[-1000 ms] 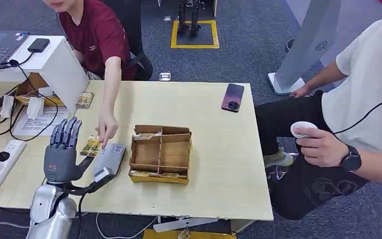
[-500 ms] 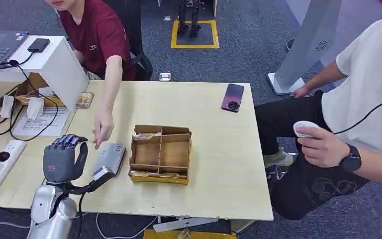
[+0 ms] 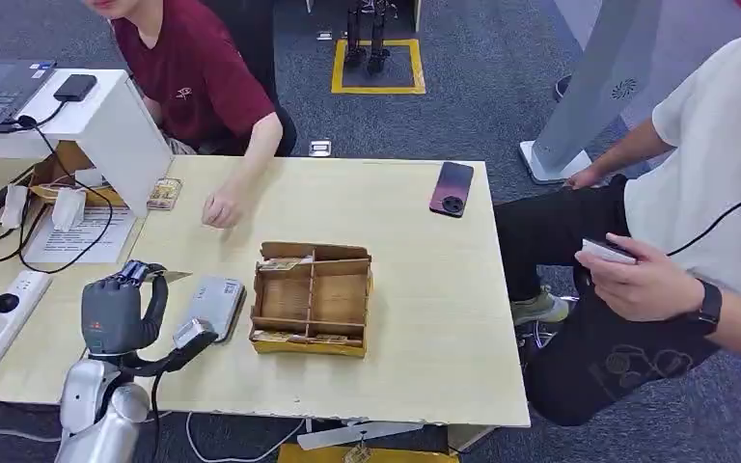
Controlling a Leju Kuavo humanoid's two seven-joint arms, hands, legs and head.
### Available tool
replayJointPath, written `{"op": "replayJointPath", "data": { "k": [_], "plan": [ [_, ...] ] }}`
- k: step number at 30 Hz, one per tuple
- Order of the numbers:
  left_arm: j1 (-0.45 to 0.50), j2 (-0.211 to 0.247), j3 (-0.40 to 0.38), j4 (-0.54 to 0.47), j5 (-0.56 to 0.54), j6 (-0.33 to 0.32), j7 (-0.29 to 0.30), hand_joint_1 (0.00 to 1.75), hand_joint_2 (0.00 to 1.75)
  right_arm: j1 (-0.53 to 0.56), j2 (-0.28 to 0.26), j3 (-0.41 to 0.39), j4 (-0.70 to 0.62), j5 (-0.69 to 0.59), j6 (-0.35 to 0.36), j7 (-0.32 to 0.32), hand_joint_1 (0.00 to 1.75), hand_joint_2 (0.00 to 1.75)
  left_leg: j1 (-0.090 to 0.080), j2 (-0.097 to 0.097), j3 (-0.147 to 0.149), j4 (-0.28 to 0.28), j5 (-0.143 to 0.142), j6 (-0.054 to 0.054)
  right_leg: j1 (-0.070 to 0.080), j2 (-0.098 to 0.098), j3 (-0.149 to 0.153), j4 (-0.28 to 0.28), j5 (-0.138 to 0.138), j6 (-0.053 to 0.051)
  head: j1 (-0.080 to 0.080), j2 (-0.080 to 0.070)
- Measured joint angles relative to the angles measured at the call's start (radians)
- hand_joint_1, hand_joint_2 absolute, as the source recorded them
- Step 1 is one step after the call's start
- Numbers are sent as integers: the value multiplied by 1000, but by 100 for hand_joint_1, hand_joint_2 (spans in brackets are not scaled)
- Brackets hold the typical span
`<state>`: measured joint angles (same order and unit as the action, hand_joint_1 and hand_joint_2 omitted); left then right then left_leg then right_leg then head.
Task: Pass the card to the sensor for recognition and then transmit it.
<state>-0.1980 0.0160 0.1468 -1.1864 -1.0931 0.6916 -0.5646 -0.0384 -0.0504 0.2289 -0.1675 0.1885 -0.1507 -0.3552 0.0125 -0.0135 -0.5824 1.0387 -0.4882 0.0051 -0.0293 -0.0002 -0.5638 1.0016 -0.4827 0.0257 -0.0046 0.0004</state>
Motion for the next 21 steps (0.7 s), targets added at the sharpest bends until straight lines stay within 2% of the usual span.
{"op": "replayJointPath", "data": {
  "k": [3, 5, 8, 12, 18, 21],
  "plan": [
    [-1, 15, -41, 12, 119, -6, 26, 175, 175, 0, 0, 0, 0, 0, 0, 0, 0, 175, 0, 0, 0, 0, 0, 0, 0, 0, 0, 0, 0, 0, 0, 0],
    [-1, 27, -70, 17, 182, -42, 44, 175, 175, 0, 0, 0, 0, 0, 0, 0, 0, 175, 0, 0, 0, 0, 0, 0, 0, 0, 0, 0, 0, 0, 0, 0],
    [-1, 41, -110, 18, 375, -234, 87, 175, 175, 1, 0, -3, 0, -5, 0, 0, 0, 175, 0, 0, 0, 0, 0, 0, 0, 0, 0, 0, 0, 0, 0, 0],
    [-7, 56, -144, 18, 549, -421, 140, 175, 175, 4, 0, -16, 0, -12, -1, -3, 0, 175, 0, 0, 0, 0, 0, 0, 0, 0, 0, 0, 0, 0, 0, 0],
    [-15, 72, -166, 18, 657, -561, 161, 175, 175, 5, 0, -26, 0, -14, -2, -2, 0, 175, 0, 0, 0, 0, 0, 0, 0, 0, 0, 0, 0, 0, 0, 0],
    [-15, 74, -183, 18, 681, -629, 200, 175, 175, 5, 0, -27, 0, -14, -2, -3, 0, 175, 0, 0, 0, 0, 0, 0, 0, 0, 0, 0, 0, 0, 0, 0]
  ]
}}
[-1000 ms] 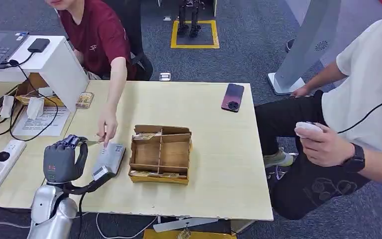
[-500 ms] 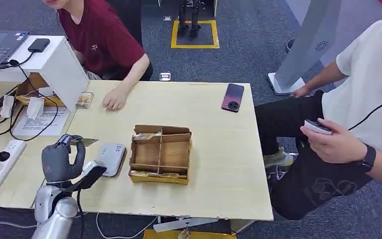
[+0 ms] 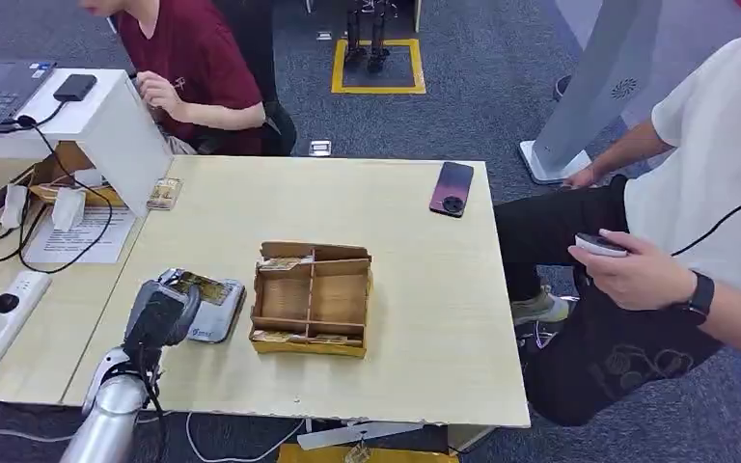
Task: Pass the card to the sensor for recognition and then transmit it.
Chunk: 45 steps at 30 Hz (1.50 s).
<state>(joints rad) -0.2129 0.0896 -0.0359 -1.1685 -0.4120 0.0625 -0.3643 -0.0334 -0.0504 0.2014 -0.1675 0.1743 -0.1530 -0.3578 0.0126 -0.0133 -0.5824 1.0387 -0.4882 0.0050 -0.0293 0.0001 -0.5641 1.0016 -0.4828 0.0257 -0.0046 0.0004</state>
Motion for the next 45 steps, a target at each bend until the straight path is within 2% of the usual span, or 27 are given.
{"op": "replayJointPath", "data": {
  "k": [3, 8, 14, 18, 28, 40, 45],
  "plan": [
    [-1, 3, -24, 0, -10, -14, 19, 175, 175, 0, 0, -1, 0, 0, 0, 0, 0, 175, 0, 0, 0, 0, 0, 0, 0, 0, 0, 0, 0, 0, 0, 0],
    [-11, 2, -55, 9, -38, 10, 50, 175, 175, 0, 0, -8, 0, 1, -1, 0, 0, 175, 0, 0, 0, 0, 0, 0, 0, 0, 0, 0, 0, 0, 0, 0],
    [-39, -2, -88, 70, -145, 104, 93, 175, 175, 0, 0, -14, 0, 4, 0, 1, 0, 175, 0, 0, 0, 0, 0, 0, 0, 0, 0, 0, 0, 0, 0, 0],
    [-50, -7, -100, 110, -198, 153, 104, 175, 175, 0, 0, -16, 0, 6, 0, 3, 0, 175, 0, 0, 0, 0, 0, 0, 0, 0, 0, 0, 0, 0, 0, 0],
    [-69, -12, -104, 165, -229, 190, 104, 175, 175, 0, 0, -16, 0, 11, 1, 3, 0, 175, 0, 0, 0, 0, 0, 0, 0, 0, 0, 0, 0, 0, 0, 0],
    [-74, -12, -104, 189, -234, 190, 101, 175, 175, 0, 0, -18, 0, 14, 2, 3, 0, 175, 0, 0, 0, 0, 0, 0, 0, 0, 0, 0, 0, 0, 0, 0],
    [-73, -12, -104, 188, -206, 145, 80, 175, 175, 0, 0, -20, 0, 15, 1, 3, 0, 175, 0, 0, 0, 0, 0, 0, 0, 0, 0, 0, 0, 0, 0, 0]
  ]
}}
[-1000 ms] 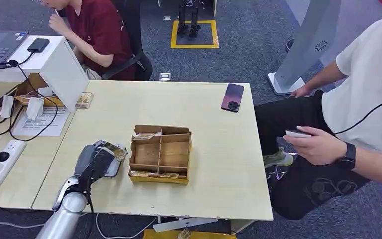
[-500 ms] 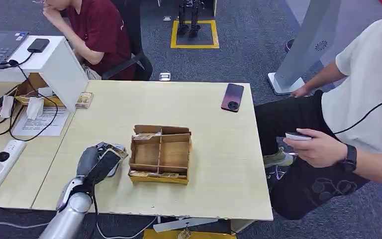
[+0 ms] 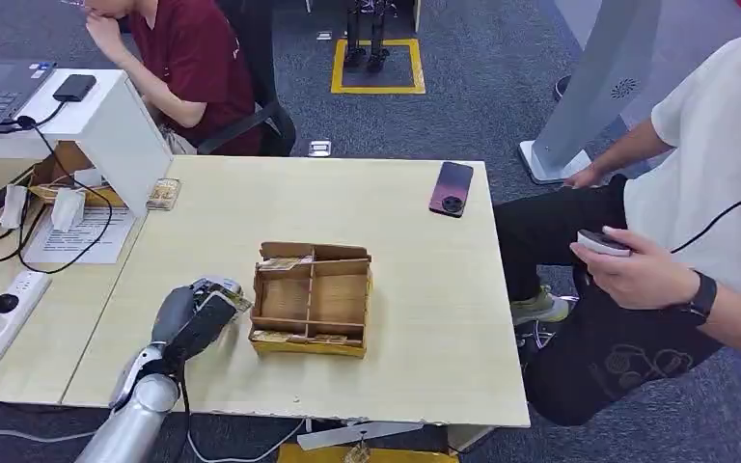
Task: Pass the card to the sensor for recognition and then transmit it.
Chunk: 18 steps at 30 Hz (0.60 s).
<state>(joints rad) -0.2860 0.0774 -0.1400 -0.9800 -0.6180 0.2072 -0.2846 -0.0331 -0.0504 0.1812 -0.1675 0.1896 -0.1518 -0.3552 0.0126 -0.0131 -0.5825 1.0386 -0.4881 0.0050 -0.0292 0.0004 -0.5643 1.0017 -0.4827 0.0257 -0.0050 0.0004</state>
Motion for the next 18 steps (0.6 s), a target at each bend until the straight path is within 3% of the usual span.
{"op": "replayJointPath", "data": {
  "k": [4, 10, 18],
  "plan": [
    [0, 0, 0, 0, 14, -16, -8, 175, 175, 0, 0, 0, 0, 2, 0, 0, 0, 175, 0, 0, 0, 0, 0, 0, 0, 0, 0, 0, 0, 0, 0, 0],
    [6, 0, 5, -51, 163, -102, -50, 175, 175, 1, 0, -3, 0, 3, -1, 0, 0, 175, 0, 0, 0, 0, 0, 0, 0, 0, 0, 0, 0, 0, 0, 0],
    [6, 11, 10, -111, 185, -113, -47, 175, 175, 1, 0, -4, 0, 5, -1, 0, 0, 175, 0, 0, 0, 0, 0, 0, 0, 0, 0, 0, 0, 0, 0, 0]
  ]
}}
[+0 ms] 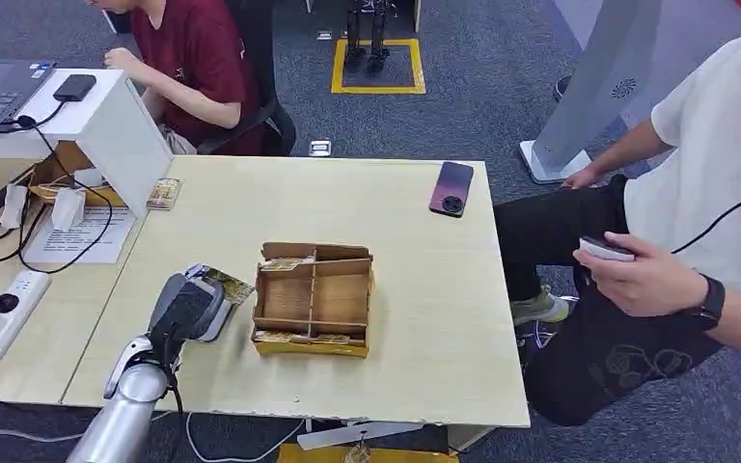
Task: Pass the card to the sensor for recognition and then transmit it.
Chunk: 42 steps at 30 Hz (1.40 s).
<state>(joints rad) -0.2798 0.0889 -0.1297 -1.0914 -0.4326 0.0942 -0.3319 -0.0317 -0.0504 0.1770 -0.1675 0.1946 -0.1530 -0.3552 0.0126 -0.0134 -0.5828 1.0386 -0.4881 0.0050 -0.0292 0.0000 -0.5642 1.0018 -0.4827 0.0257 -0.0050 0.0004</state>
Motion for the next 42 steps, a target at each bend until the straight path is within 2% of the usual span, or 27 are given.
{"op": "replayJointPath", "data": {
  "k": [12, 18, 22, 30, 42],
  "plan": [
    [-3, 4, 6, -16, -16, 31, 9, 175, 175, 0, 0, -6, 0, 0, -1, 0, 0, 175, 0, 0, 0, 0, 0, 0, 0, 0, 0, 0, 0, 0, 0, 0],
    [-4, 18, 6, -1, -213, 184, 61, 175, 175, 0, 0, -8, 0, 8, 0, 0, 0, 175, 0, 0, 0, 0, 0, 0, 0, 0, 0, 0, 0, 0, 0, 0],
    [-10, 25, 9, 43, -290, 246, 71, 175, 175, 0, 0, -11, 0, 16, 0, 3, 0, 175, 0, 0, 0, 0, 0, 0, 0, 0, 0, 0, 0, 0, 0, 0],
    [-14, 28, 23, 95, -304, 254, 70, 175, 175, 0, 0, -16, 0, 18, 0, 3, 0, 175, 0, 0, 0, 0, 0, 0, 0, 0, 0, 0, 0, 0, 0, 0],
    [-23, 29, 30, 116, -329, 264, 72, 175, 175, 0, 0, -18, 0, 24, 2, 3, 0, 175, 0, 0, 0, 0, 0, 0, 0, 0, 0, 0, 0, 0, 0, 0]
  ]
}}
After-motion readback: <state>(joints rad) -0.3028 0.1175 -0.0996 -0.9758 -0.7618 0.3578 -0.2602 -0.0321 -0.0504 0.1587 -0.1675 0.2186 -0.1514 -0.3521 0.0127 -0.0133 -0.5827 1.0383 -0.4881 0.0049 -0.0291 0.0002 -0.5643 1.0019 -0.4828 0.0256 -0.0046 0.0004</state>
